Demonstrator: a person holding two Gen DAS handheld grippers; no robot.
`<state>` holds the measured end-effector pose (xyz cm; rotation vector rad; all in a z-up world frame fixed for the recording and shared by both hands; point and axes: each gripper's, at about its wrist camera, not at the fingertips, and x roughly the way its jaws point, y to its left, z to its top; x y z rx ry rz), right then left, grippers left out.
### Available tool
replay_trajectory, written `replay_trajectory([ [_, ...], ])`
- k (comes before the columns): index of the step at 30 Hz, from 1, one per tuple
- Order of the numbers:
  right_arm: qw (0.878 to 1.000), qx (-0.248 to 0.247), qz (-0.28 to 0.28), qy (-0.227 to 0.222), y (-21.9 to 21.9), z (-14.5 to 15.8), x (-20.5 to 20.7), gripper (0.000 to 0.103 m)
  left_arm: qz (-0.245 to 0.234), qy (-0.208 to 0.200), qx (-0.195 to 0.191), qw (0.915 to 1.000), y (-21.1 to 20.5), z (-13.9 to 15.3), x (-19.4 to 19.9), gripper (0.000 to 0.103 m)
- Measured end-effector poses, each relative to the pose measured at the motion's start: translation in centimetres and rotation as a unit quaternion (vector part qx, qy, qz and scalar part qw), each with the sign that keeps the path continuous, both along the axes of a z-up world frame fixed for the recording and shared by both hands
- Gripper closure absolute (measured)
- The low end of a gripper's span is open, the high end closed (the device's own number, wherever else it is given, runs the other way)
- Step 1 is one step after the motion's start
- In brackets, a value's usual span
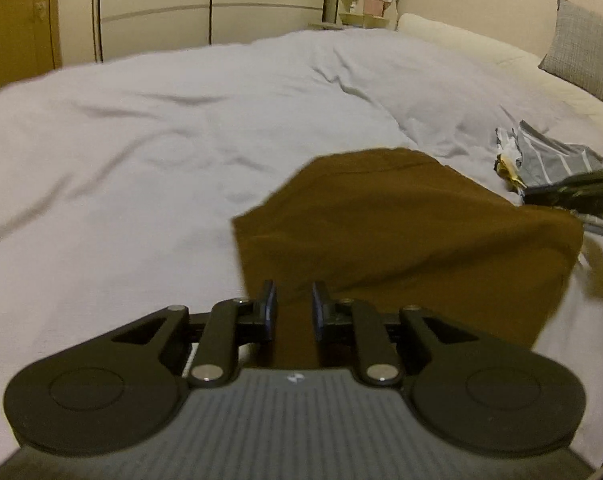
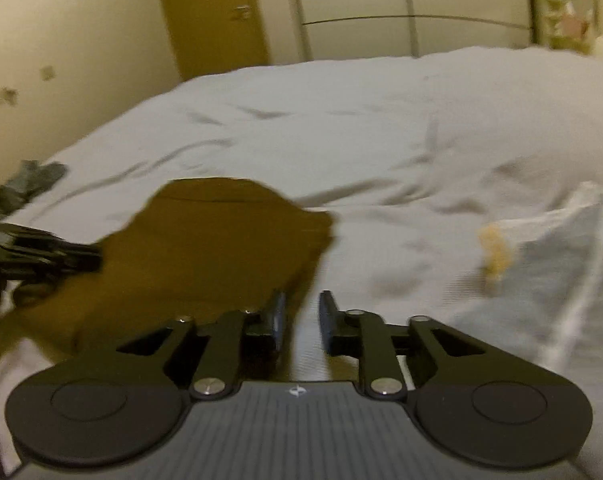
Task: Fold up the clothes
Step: 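Grasp the shorts end with the right tool while the left tool grasps the other end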
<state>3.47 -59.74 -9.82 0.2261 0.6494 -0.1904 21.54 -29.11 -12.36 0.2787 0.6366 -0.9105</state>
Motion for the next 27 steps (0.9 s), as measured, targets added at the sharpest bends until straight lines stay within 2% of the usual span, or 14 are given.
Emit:
replay_trajectory([
  [1,1.0,-0.015,0.004,-0.005,0.5,0.6,-0.7,0.08,-0.001,-0.013,0.001,0.9999,0.6,0.5,-0.6,0.083],
  [3,0.999,-0.046,0.011,-0.014,1.5,1.9,-2.2,0.08,-0.004,-0.04,0.004,0.9992,1.9,1.6,-1.7,0.07],
  [5,0.995,-0.088,0.036,-0.023,3.8,3.0,-3.4,0.08,-0.029,-0.091,0.013,0.9953,2.5,2.6,-4.4,0.061],
  [7,0.987,-0.142,0.072,-0.027,6.9,3.8,-4.4,0.067,-0.075,-0.15,0.031,0.9853,2.3,2.8,-8.2,0.051],
  [8,0.979,-0.177,0.095,-0.027,8.7,3.8,-4.8,0.063,-0.098,-0.179,0.041,0.978,2.2,2.9,-10.2,0.042],
  [10,0.958,-0.25,0.139,-0.02,12.1,3.4,-5.0,0.044,-0.146,-0.228,0.067,0.9603,1.2,2.0,-13.5,0.036],
  [13,0.913,-0.358,0.194,0.007,16.2,1.6,-4.5,0.041,-0.195,-0.278,0.114,0.9336,-1.2,-0.1,-16.3,0.036],
  [15,0.889,-0.406,0.209,0.03,17.3,0.3,-3.1,0.041,-0.203,-0.295,0.136,0.9237,-2.7,-1.4,-16.4,0.039],
  [16,0.881,-0.42,0.213,0.042,17.6,-0.3,-2.3,0.042,-0.202,-0.29,0.137,0.9252,-3.3,-1.9,-15.8,0.04],
  [18,0.863,-0.452,0.218,0.063,17.8,-1.7,-0.7,0.05,-0.188,-0.27,0.133,0.9349,-4.2,-2.3,-14.3,0.051],
  [20,0.848,-0.473,0.227,0.076,17.5,-2.7,0.4,0.053,-0.172,-0.262,0.128,0.9411,-4.2,-2.4,-13.0,0.059],
  [21,0.841,-0.483,0.232,0.082,17.4,-3.1,0.9,0.055,-0.169,-0.261,0.13,0.9416,-4.3,-2.4,-12.4,0.06],
  [25,0.81,-0.522,0.245,0.111,16.0,-4.8,1.9,0.059,-0.167,-0.297,0.175,0.9239,-3.6,-2.9,-11.0,0.066],
  [27,0.807,-0.526,0.243,0.116,15.3,-5.1,2.0,0.062,-0.169,-0.304,0.192,0.9176,-3.5,-3.4,-10.6,0.07],
])
